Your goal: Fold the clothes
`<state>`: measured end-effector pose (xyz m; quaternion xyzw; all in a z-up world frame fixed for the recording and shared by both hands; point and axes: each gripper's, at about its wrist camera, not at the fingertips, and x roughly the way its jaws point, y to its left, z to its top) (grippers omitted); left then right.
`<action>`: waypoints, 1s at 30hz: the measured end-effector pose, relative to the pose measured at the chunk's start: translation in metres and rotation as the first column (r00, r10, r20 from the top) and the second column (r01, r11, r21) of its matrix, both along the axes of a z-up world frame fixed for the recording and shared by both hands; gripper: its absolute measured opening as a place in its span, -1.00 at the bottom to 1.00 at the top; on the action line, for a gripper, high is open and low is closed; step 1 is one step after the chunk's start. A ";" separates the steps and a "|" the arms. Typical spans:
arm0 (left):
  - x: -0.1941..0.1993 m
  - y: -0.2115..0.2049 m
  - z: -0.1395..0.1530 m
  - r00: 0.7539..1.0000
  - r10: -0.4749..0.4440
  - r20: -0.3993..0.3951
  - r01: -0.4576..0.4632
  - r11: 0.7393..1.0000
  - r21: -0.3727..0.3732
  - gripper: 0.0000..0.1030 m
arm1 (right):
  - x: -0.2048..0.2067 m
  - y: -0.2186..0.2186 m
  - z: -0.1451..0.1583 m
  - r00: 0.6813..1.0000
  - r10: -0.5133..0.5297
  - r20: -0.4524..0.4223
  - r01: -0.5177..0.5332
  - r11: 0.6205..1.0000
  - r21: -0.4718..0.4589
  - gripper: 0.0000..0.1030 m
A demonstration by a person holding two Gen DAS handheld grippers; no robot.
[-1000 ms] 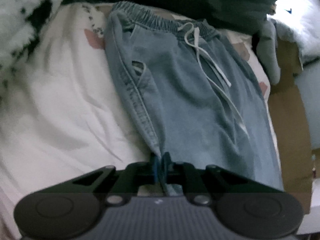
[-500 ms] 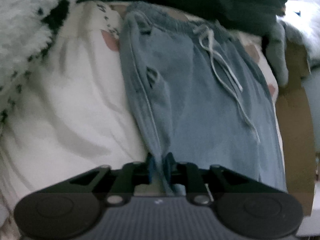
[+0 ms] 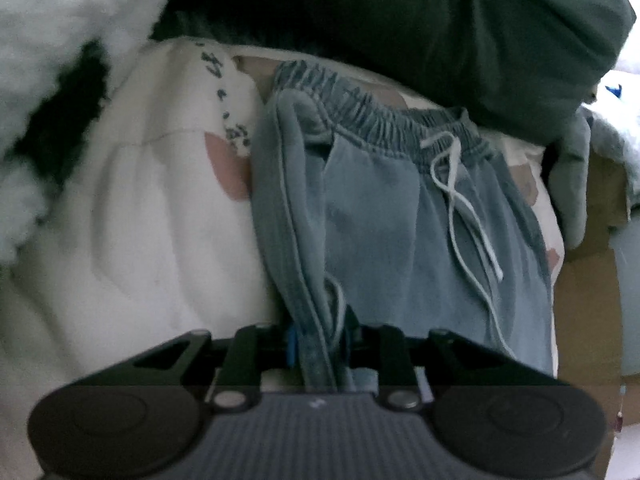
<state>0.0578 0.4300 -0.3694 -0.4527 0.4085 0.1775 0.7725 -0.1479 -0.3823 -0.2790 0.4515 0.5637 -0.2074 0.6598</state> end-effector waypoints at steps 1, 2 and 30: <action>0.000 0.002 0.002 1.000 0.005 -0.010 -0.005 1.000 0.014 -0.69 | 0.000 0.000 -0.001 1.000 0.002 -0.002 -0.002 1.000 0.000 -0.81; 0.002 0.002 0.004 1.000 -0.004 -0.026 0.005 0.999 0.032 -0.73 | 0.001 0.000 -0.001 1.000 0.004 -0.004 -0.004 1.000 0.001 -0.81; 0.008 0.021 0.032 0.981 -0.026 -0.192 0.066 0.977 0.202 -0.82 | -0.017 0.044 -0.055 0.991 0.065 -0.114 -0.055 0.995 0.088 -0.65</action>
